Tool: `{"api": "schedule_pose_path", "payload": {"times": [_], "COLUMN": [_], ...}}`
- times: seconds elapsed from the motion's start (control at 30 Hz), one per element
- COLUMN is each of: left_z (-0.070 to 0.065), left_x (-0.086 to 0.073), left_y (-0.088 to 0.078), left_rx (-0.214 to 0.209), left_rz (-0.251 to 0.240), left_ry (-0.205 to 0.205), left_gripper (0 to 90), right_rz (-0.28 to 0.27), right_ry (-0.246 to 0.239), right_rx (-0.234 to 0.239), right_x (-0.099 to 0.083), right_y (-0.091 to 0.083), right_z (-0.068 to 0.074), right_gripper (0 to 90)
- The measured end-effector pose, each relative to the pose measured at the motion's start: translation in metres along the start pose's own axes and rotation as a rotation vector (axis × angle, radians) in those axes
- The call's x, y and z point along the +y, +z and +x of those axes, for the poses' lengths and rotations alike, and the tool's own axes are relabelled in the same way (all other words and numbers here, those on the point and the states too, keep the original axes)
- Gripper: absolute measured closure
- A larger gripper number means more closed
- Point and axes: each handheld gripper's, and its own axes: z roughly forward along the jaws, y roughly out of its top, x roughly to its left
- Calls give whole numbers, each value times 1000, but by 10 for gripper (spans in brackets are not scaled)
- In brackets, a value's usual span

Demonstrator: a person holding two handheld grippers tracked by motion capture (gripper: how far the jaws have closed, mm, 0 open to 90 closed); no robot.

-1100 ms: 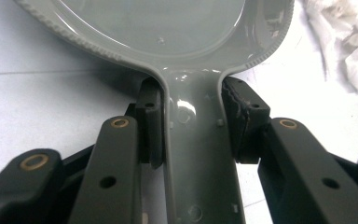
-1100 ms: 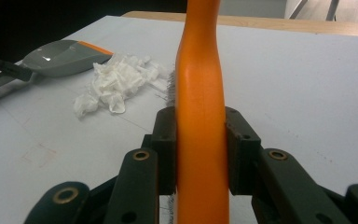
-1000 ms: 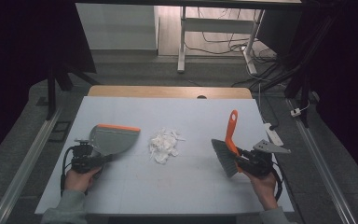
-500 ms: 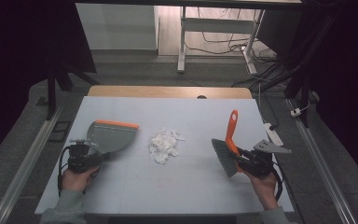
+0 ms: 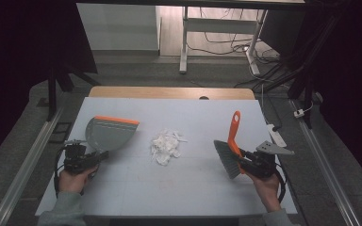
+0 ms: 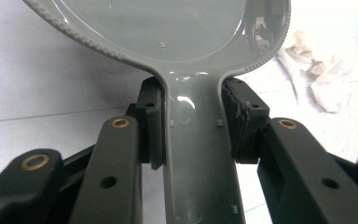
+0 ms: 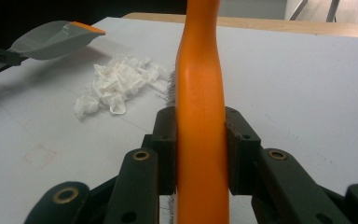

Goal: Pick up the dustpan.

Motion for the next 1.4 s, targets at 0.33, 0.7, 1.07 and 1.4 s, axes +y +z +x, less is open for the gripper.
{"api": "schedule_pose_path", "payload": {"times": [0.33,0.7,1.07,1.4], "left_z": [2,-2,-5,-9], "left_x": [3,3,-3,-14], "left_y": [-17,-40,-58,-62], "left_rx": [-56,-118,-202,-252], "left_rz": [-46,-79,-65,-20], "left_ry": [66,185,304,381], "left_gripper": [618,618,618,618], "right_rz": [0,-10,-12,-20], "right_ry": [0,-3,-2,-6], "right_rx": [0,1,1,14], "right_x": [0,0,0,0], "right_y": [0,-1,0,-1], "right_z": [0,0,0,2], "right_gripper": [696,697,696,696]}}
